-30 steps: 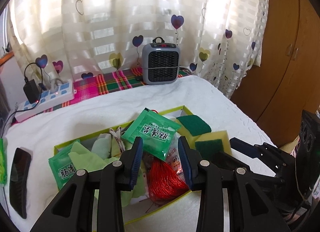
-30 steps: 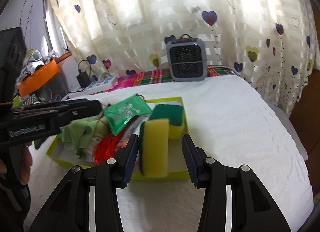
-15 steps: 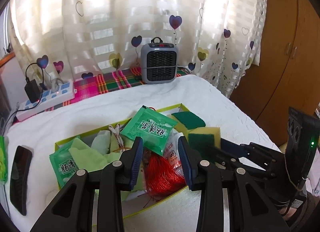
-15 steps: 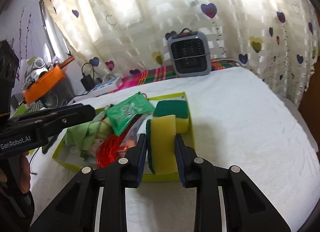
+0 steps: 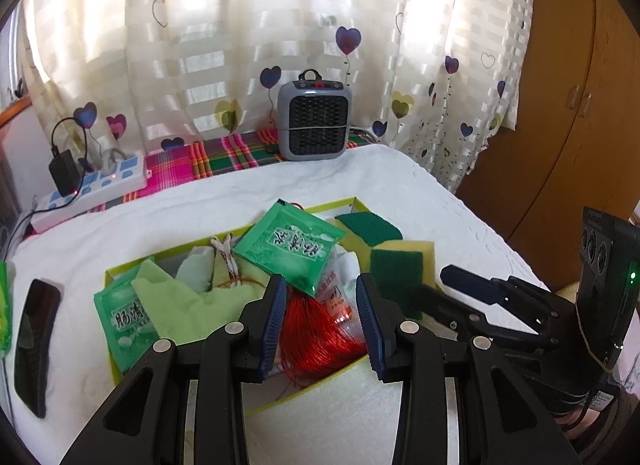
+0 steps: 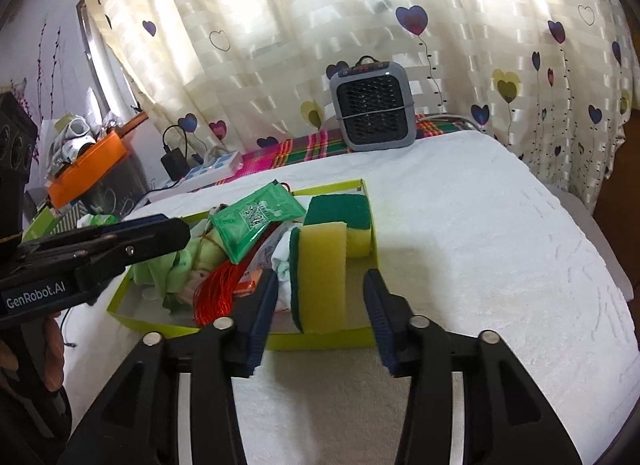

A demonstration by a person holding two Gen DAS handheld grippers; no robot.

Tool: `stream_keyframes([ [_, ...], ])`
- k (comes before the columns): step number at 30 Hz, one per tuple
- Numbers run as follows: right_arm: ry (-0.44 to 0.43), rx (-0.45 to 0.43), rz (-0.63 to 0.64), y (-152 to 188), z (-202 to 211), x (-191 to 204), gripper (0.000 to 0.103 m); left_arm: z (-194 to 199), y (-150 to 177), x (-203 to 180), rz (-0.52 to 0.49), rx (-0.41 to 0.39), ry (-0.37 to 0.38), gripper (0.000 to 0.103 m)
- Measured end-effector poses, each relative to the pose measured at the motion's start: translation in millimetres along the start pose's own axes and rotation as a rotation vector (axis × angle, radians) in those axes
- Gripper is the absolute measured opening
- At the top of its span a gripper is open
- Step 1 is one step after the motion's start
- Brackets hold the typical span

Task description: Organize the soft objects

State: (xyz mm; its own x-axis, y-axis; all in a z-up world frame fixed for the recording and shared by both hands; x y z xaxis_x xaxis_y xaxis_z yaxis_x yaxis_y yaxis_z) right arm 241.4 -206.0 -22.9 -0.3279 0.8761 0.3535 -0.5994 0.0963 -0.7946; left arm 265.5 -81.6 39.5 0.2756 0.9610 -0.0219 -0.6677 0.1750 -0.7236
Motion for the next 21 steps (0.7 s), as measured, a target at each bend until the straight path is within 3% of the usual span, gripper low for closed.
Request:
stream_keyframes([
  [5,0.025,-0.020,0.016,0,13,3,0.047,10,11,0,0.020,0.005,-0.001,0.035],
  [21,0.061,0.061,0.048,40,32,17,0.047,24,82,4,0.088,0.089,-0.057,0.038],
])
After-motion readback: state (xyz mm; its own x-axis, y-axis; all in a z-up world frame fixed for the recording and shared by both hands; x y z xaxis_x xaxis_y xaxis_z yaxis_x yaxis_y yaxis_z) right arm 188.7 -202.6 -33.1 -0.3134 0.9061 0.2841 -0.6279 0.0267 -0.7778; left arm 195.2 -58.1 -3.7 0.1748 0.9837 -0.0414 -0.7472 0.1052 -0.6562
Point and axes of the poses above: each gripper's, at about its wrist camera, not at the fingertips, and z roughly against the way its jaws point, x to its left, y to its underside, the point moved 9 cm from there along -z, roughly the way its jaws point, and after that the axes turned 8 degrees about -y, right-handed, at the moved point
